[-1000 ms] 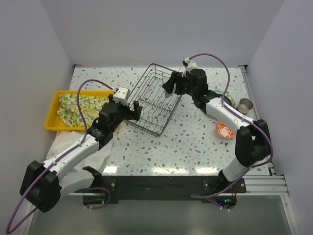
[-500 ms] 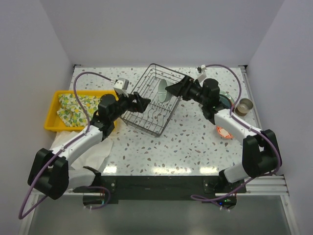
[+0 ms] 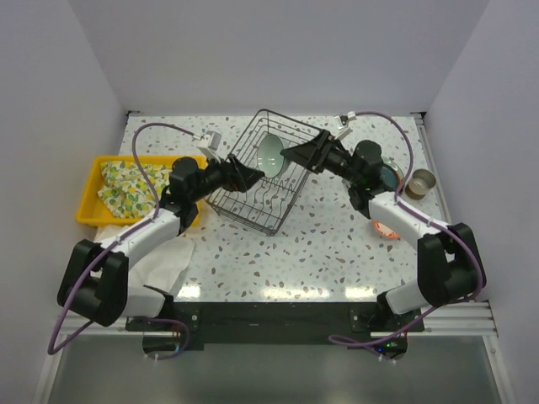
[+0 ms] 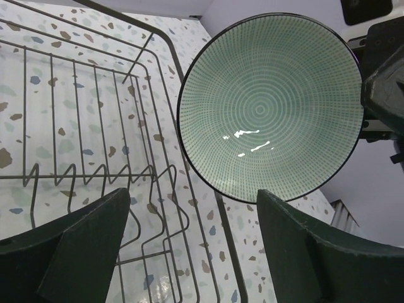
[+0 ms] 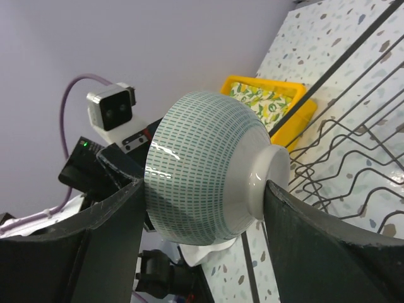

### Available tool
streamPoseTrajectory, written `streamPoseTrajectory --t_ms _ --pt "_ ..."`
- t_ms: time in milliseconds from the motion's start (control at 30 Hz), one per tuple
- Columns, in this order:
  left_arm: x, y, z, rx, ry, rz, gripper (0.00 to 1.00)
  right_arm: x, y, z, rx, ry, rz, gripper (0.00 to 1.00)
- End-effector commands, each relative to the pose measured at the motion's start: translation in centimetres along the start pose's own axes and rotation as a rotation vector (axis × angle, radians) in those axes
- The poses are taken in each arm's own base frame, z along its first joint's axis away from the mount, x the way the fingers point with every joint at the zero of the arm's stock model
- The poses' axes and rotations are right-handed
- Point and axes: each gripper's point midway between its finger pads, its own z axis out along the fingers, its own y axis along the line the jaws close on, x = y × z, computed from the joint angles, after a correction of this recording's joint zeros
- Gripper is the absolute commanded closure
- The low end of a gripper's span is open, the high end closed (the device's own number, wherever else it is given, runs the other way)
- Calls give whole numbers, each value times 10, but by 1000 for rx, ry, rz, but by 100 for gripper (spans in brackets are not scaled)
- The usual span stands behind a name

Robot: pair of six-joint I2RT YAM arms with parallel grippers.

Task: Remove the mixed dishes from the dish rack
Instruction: Place the bowl in the bowl.

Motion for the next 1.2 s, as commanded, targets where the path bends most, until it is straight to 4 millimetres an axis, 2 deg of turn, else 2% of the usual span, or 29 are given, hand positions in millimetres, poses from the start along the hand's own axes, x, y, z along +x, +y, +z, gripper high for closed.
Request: streamPoseTrajectory --t_ms 0,167,333,400,533,733,900,933,1067,1167 --pt "-25 -23 5 108 -62 -23 17 -7 53 -10 -198 -20 -45 67" --pt "-23 -31 10 168 -56 -92 28 -2 62 -15 -275 -13 -9 67" --pt "-21 -33 15 201 -49 -126 43 4 61 -17 -292 7 0 68" --pt "-22 -34 15 204 -48 -138 52 5 59 -18 -289 11 0 68" --pt "-25 -35 15 205 -54 -154 60 10 55 -19 -272 24 -20 68" --pt "-24 -22 20 119 -32 -158 74 20 43 -18 -187 55 -100 67" --pt "-21 -12 23 59 -7 -136 91 22 38 -18 -144 62 -124 67" --pt "-22 -11 23 57 -7 -129 99 22 38 -17 -147 64 -123 67" --pt "-21 -10 23 51 -3 -115 100 24 34 -16 -142 69 -111 66" --pt "-24 -8 22 37 -10 -85 100 26 29 -16 -114 81 -107 58"
